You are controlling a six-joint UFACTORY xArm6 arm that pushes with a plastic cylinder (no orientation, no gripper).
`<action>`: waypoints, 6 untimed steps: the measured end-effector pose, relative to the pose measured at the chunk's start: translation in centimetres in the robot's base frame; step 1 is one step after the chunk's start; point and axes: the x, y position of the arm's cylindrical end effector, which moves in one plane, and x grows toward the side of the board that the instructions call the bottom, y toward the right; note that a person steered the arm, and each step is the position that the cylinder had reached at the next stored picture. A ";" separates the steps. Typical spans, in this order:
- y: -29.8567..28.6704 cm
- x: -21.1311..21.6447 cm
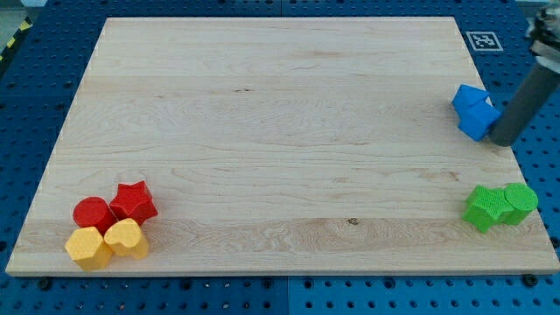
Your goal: Separate the blue triangle and blue cube
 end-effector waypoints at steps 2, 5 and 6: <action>-5.2 -1.5; 2.1 -0.7; 1.8 -4.2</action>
